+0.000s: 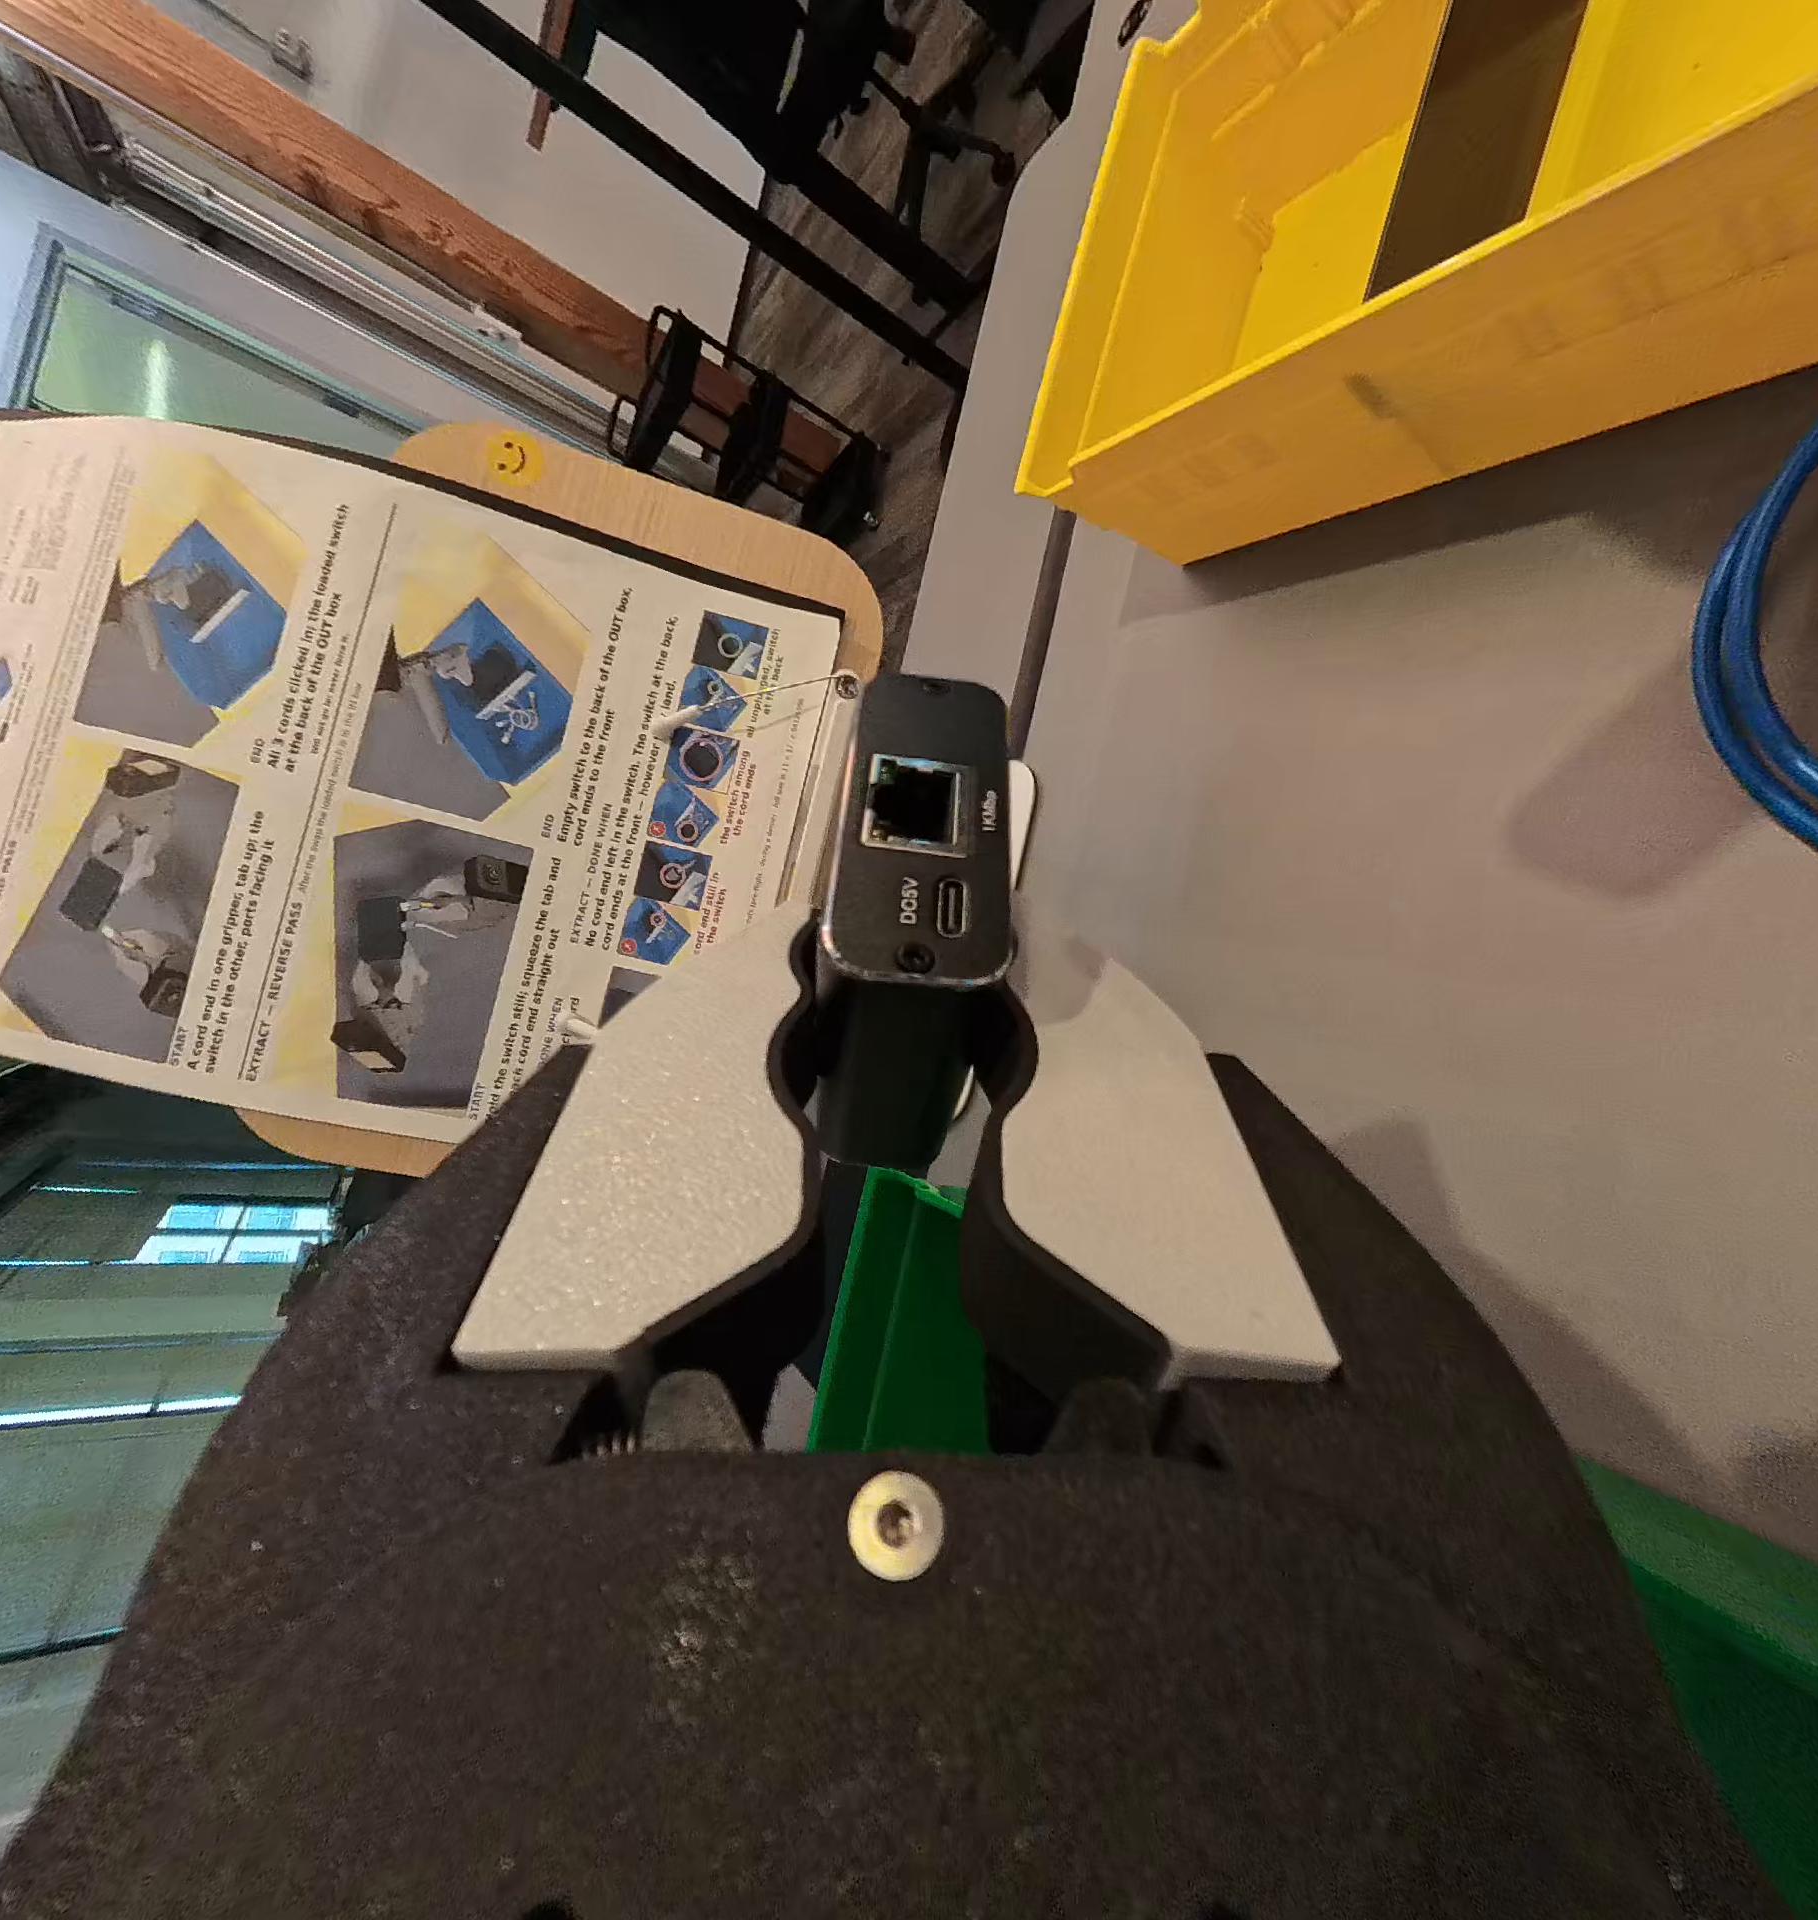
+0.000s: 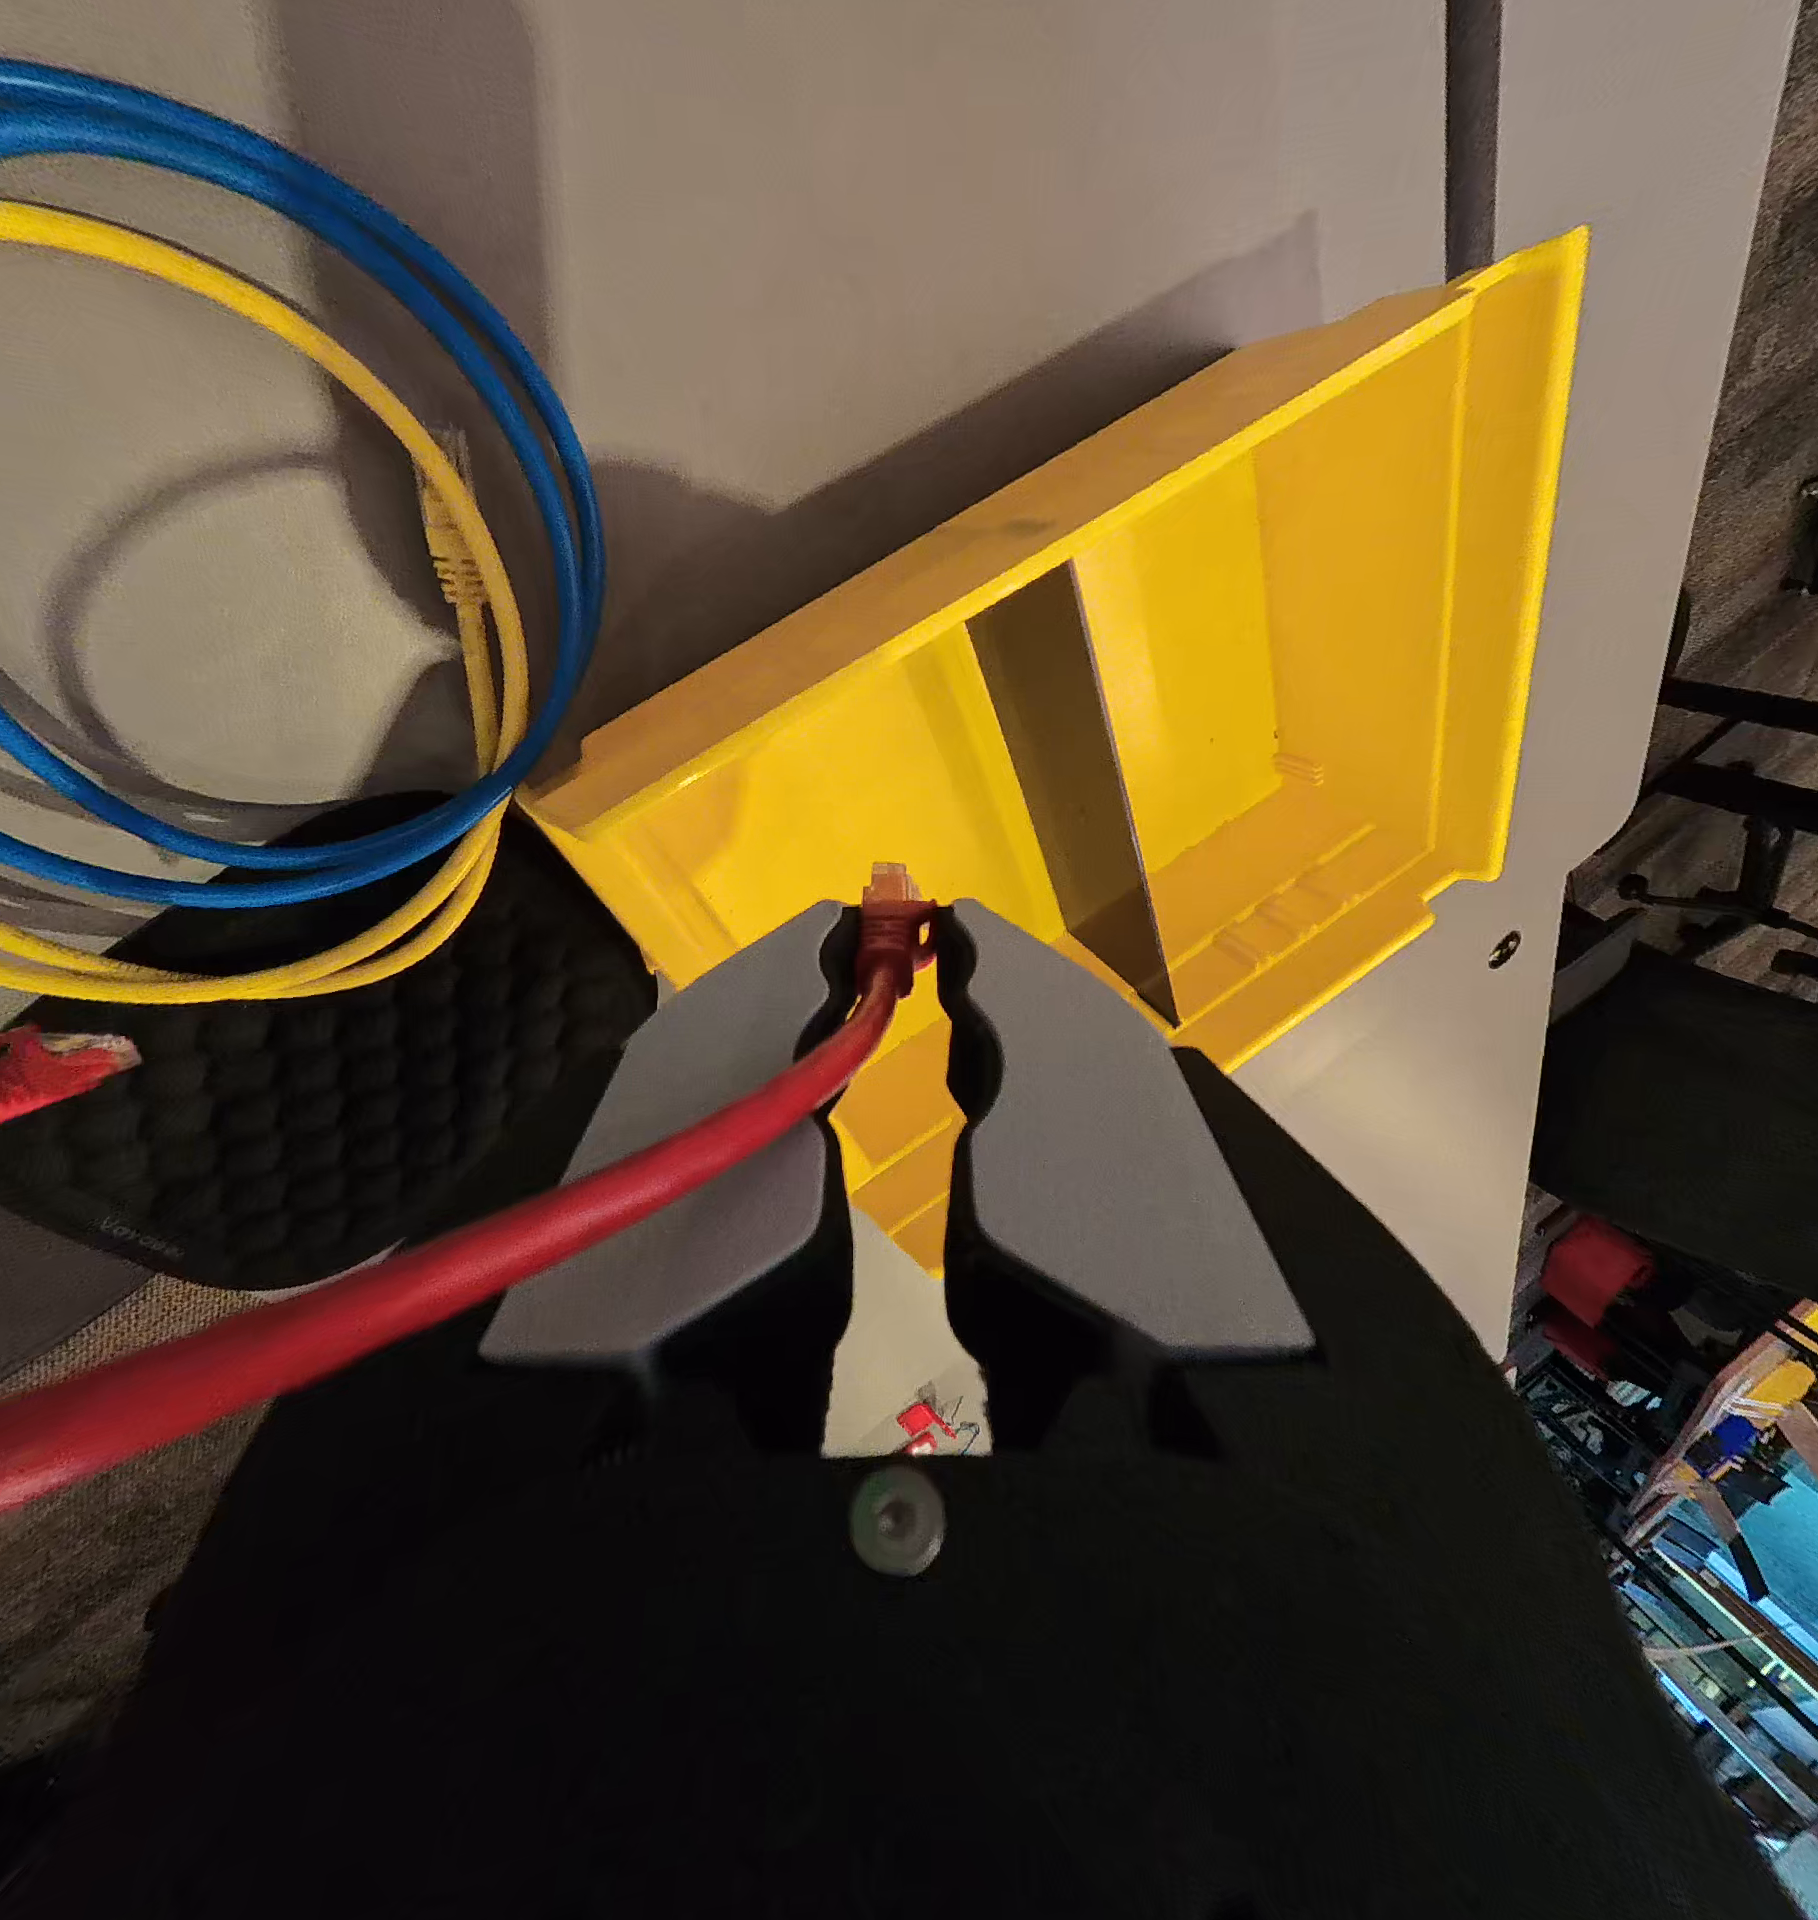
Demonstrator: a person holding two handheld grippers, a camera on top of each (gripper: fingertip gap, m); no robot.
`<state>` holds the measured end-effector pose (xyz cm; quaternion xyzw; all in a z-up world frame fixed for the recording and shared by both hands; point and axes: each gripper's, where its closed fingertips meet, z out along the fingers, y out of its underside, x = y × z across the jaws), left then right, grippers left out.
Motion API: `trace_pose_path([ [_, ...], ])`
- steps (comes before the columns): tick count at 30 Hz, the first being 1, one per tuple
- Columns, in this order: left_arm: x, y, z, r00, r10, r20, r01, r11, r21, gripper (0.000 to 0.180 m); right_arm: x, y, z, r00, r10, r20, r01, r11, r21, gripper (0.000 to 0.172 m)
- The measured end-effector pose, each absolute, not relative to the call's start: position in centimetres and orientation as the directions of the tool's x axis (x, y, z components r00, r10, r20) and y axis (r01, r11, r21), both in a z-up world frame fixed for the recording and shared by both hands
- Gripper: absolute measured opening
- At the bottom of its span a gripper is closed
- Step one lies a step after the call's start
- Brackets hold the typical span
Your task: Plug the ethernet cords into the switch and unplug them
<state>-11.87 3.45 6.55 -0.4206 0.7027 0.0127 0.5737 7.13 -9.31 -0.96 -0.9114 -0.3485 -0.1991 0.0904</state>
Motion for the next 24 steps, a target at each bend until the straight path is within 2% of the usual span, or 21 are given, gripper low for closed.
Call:
trace_pose_path([
  [5, -11.8, 3.4, 6.1, -0.01, -0.57, -0.822, -0.625, 0.645, -0.439, 0.026, 8.7, -10.3, -1.1, 0.719, 0.574, 0.392, 0.615, -0.788, 0.026, 0.015],
  [7, -11.8, 3.2, 6.2, -0.01, -0.571, -0.821, -0.62, 0.647, -0.444, 0.026, 11.3, -10.6, -0.7, 0.775, 0.485, 0.406, 0.509, -0.859, 0.053, 0.015],
  [11, -11.9, 2.9, 6.6, -0.006, -0.566, -0.824, -0.611, 0.654, -0.445, 0.026, 14.5, -11.0, -0.4, 0.873, 0.323, 0.366, 0.342, -0.94, 0.013, 0.015],
  [15, -11.8, 2.7, 6.8, -0.006, -0.569, -0.822, -0.604, 0.658, -0.451, 0.026, 19.5, -11.3, -0.2, 0.874, 0.119, 0.471, 0.123, -0.992, 0.022, 0.015],
  [18, -11.7, 2.5, 6.6, -0.015, -0.567, -0.824, -0.606, 0.661, -0.443, 0.026, 22.8, -12.2, -0.9, 0.842, 0.028, 0.539, -0.024, -0.996, 0.09, 0.015],
  [22, -11.6, 2.2, 6.5, -0.027, -0.562, -0.827, -0.609, 0.665, -0.433, 0.026, 23.7, -12.7, -3.4, 0.846, 0.015, 0.532, -0.087, -0.982, 0.166, 0.015],
  [24, -11.5, 2.2, 6.5, -0.029, -0.563, -0.826, -0.608, 0.666, -0.433, 0.026, 22.4, -12.8, -5.2, 0.89, 0.026, 0.456, -0.073, -0.977, 0.199, 0.015],
])
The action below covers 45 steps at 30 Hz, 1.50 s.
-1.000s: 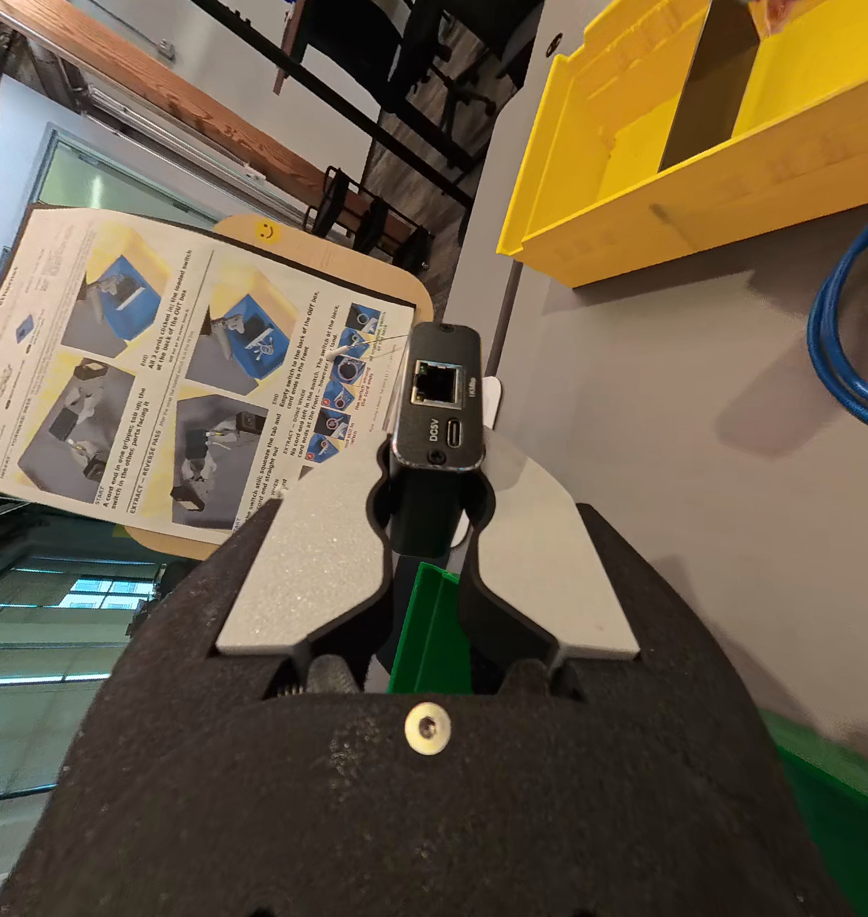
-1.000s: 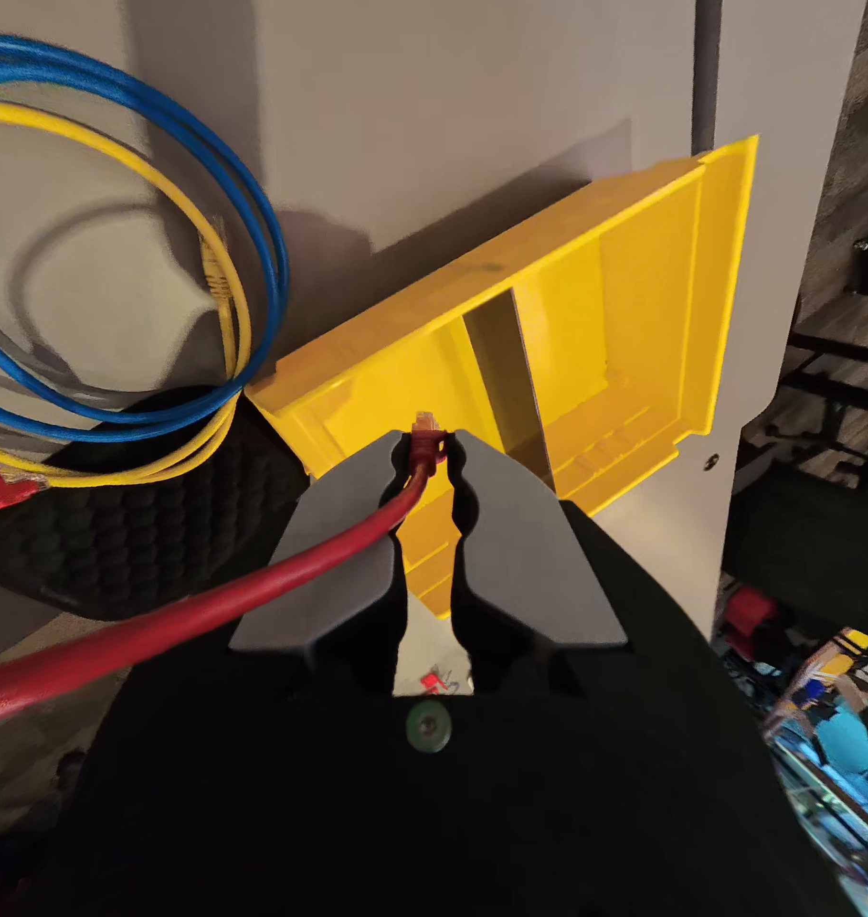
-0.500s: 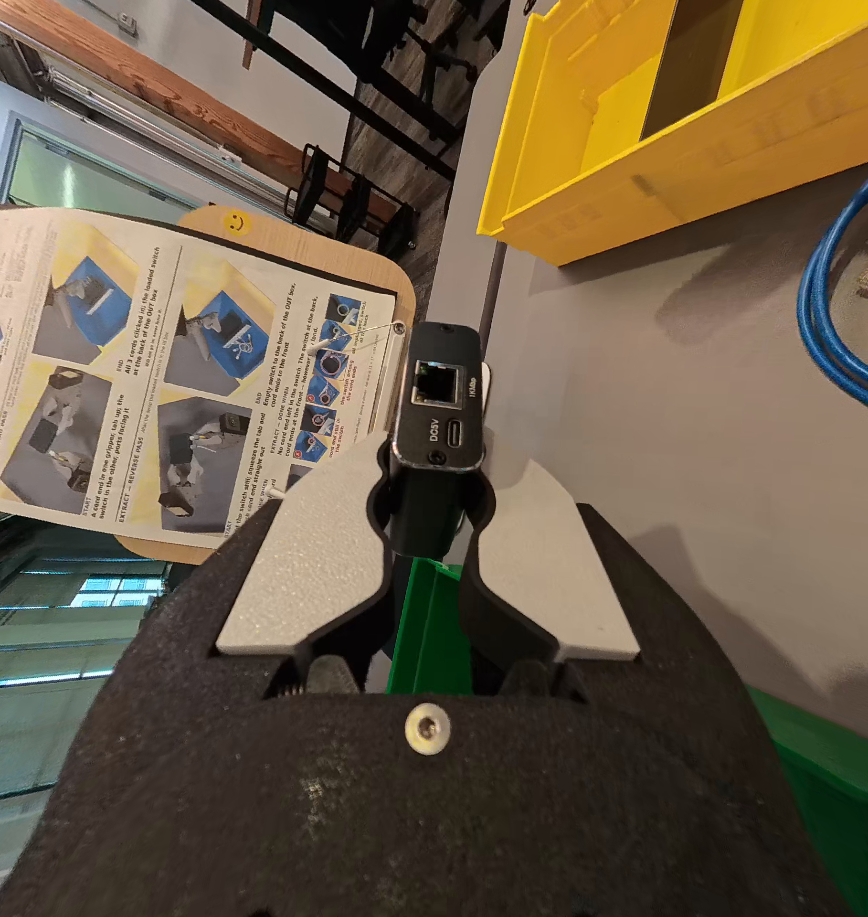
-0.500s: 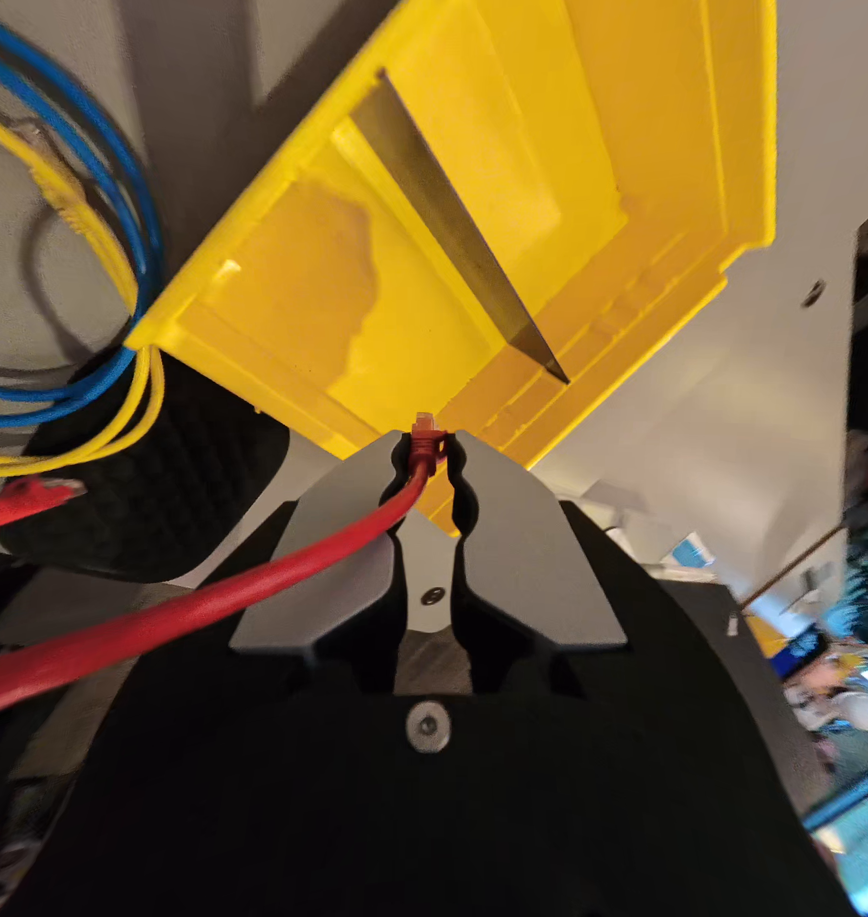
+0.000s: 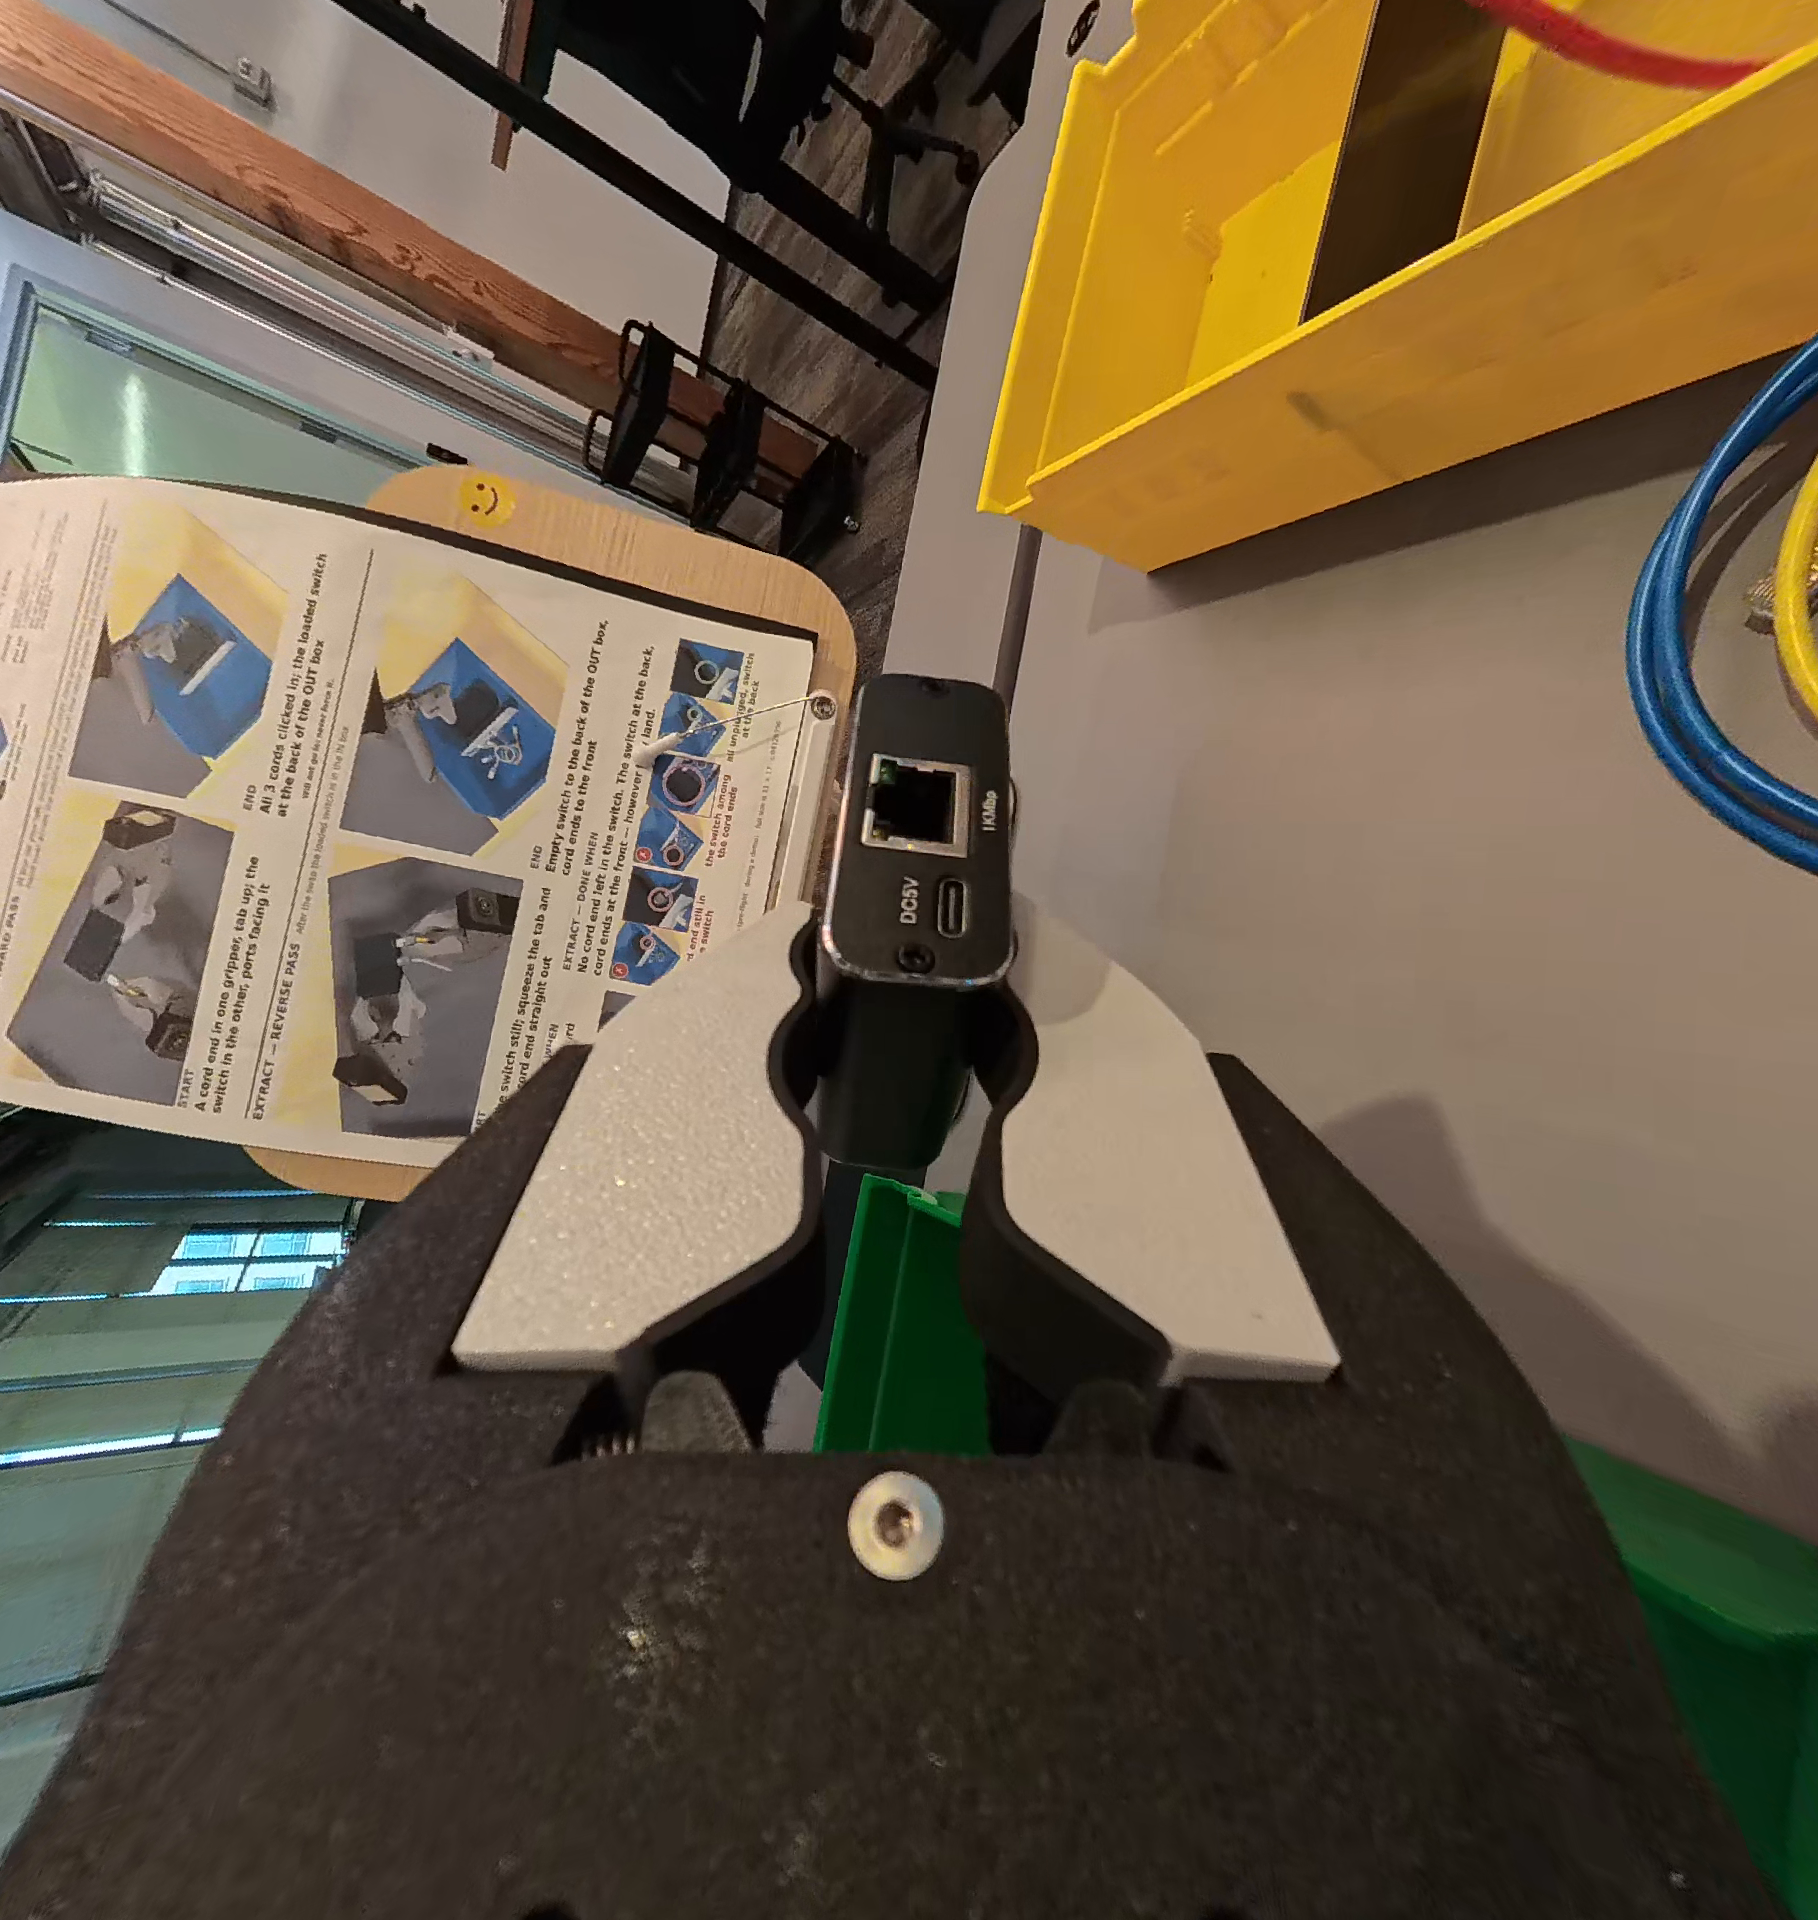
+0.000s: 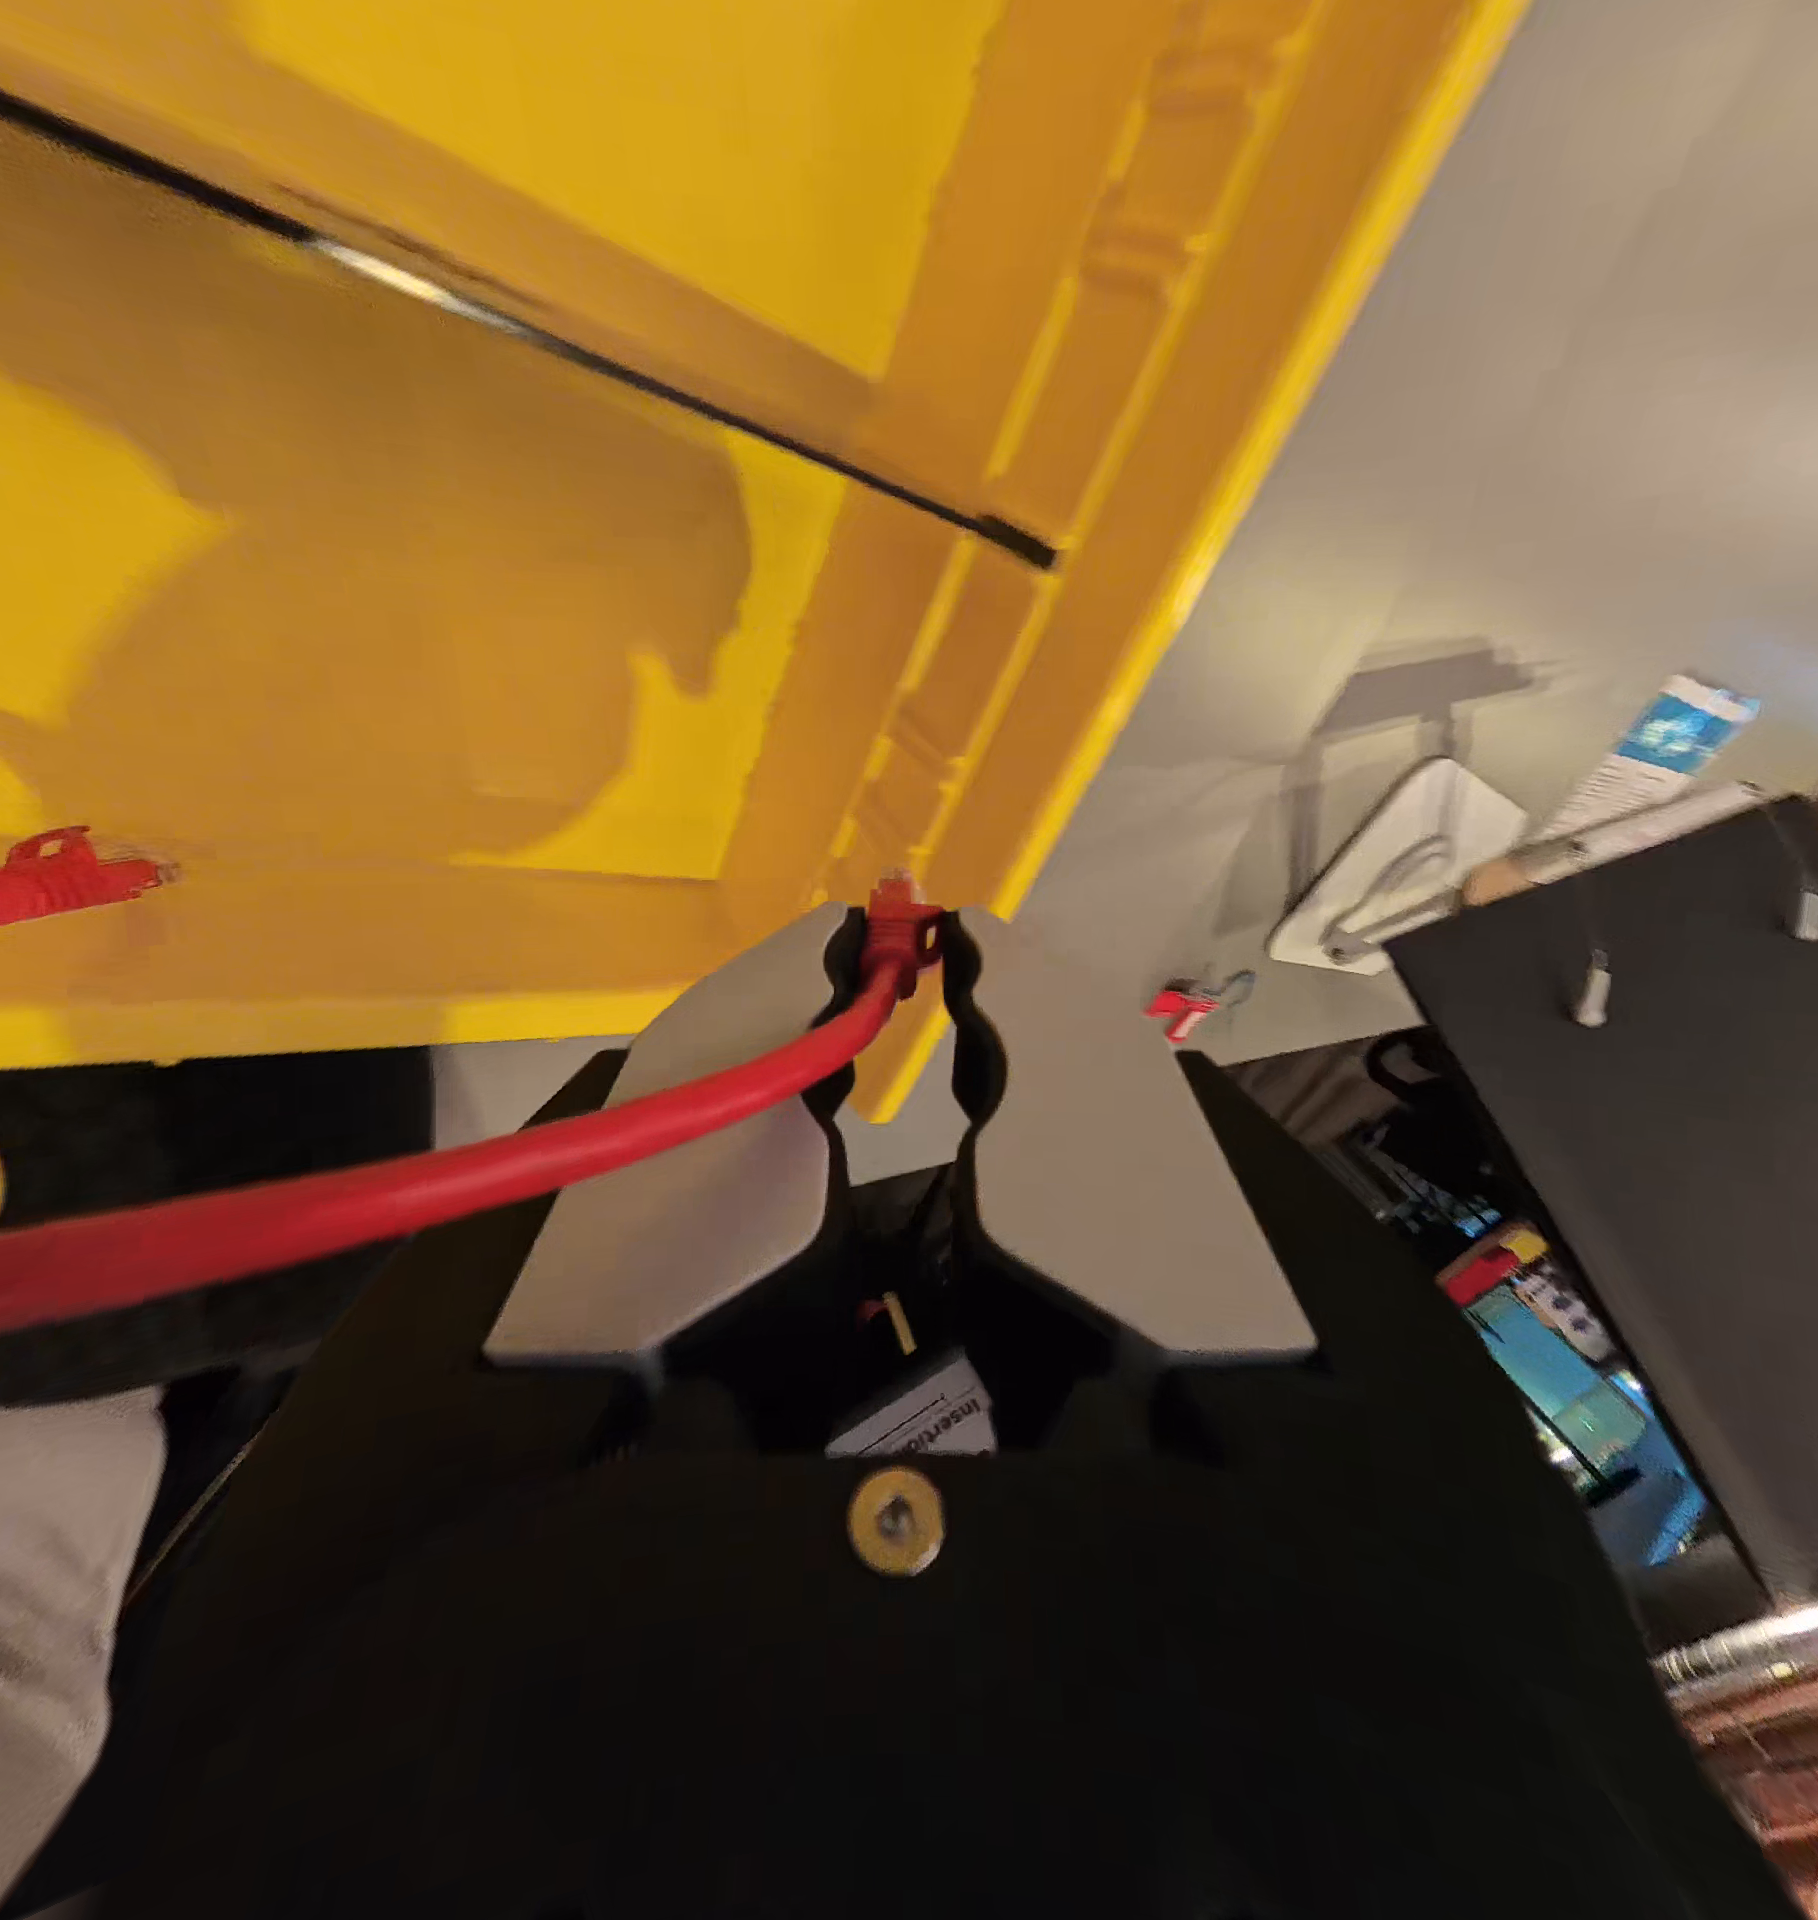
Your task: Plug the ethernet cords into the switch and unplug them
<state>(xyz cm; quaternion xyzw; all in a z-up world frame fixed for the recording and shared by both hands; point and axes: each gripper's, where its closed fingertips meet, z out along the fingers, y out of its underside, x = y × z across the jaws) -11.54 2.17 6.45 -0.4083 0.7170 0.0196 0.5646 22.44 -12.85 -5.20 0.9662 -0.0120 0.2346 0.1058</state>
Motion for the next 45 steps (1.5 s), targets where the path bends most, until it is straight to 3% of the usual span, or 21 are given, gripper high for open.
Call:
trace_pose_path([
  [9, -11.3, 2.2, 5.9, -0.048, -0.564, -0.824, -0.619, 0.664, -0.419, 0.026, 19.3, -13.7, -9.7, 0.976, 0.048, 0.214, -0.027, -0.941, 0.337, 0.017],
  [13, -11.3, 2.0, 5.9, -0.049, -0.564, -0.824, -0.615, 0.667, -0.42, 0.026, 19.0, -13.7, -10.8, 0.986, 0.059, 0.156, 0.009, -0.952, 0.304, 0.034],
  [15, -11.3, 2.1, 5.9, -0.05, -0.566, -0.823, -0.616, 0.666, -0.421, 0.026, 18.7, -13.6, -10.9, 0.99, 0.072, 0.119, 0.038, -0.962, 0.271, 0.042],
  [19, -11.3, 2.1, 5.8, -0.054, -0.563, -0.825, -0.619, 0.667, -0.415, 0.026, 18.6, -13.3, -9.6, 0.994, 0.08, 0.077, 0.067, -0.984, 0.163, 0.042],
  [22, -11.2, 1.9, 6.0, -0.05, -0.562, -0.825, -0.612, 0.67, -0.42, 0.026, 18.6, -11.4, -7.7, 0.979, 0.165, 0.116, 0.168, -0.986, -0.018, 0.038],
  [25, -11.1, 1.8, 6.0, -0.046, -0.56, -0.827, -0.604, 0.675, -0.423, 0.026, 17.3, -8.0, -6.1, 0.906, 0.361, 0.221, 0.408, -0.882, -0.236, 0.033],
  [26, -11.0, 1.7, 6.1, -0.046, -0.558, -0.828, -0.599, 0.679, -0.424, 0.026, 16.8, -7.3, -5.8, 0.879, 0.402, 0.257, 0.466, -0.839, -0.281, 0.022],
  [30, -10.7, 0.9, 6.3, -0.048, -0.556, -0.83, -0.571, 0.697, -0.434, 0.026, 16.2, -5.7, -6.4, 0.845, 0.429, 0.318, 0.523, -0.785, -0.333, 0.009],
  [35, -10.6, 0.8, 6.3, -0.051, -0.559, -0.828, -0.559, 0.703, -0.44, 0.026, 15.9, -5.5, -7.5, 0.84, 0.446, 0.31, 0.534, -0.781, -0.323, 0.008],
  [37, -10.4, 0.4, 6.5, -0.055, -0.576, -0.816, -0.528, 0.71, -0.466, 0.026, 12.8, -4.3, -4.6, 0.808, 0.478, 0.345, 0.589, -0.676, -0.444, 0.008],
  [40, -10.0, -1.0, 6.9, -0.072, -0.624, -0.778, -0.448, 0.718, -0.534, 0.026, 1.6, -4.1, 4.3, 0.642, 0.616, 0.457, 0.682, -0.187, -0.707, 0.027],
  [42, -9.8, -1.9, 7.1, -0.089, -0.654, -0.751, -0.405, 0.713, -0.573, 0.026, -4.8, -6.0, 9.0, 0.493, 0.622, 0.609, 0.694, 0.142, -0.706, 0.026],
  [45, -9.8, -2.4, 7.1, -0.105, -0.667, -0.738, -0.388, 0.711, -0.587, 0.026, -9.4, -7.1, 11.1, 0.352, 0.551, 0.756, 0.746, 0.323, -0.583, 0.027],
])
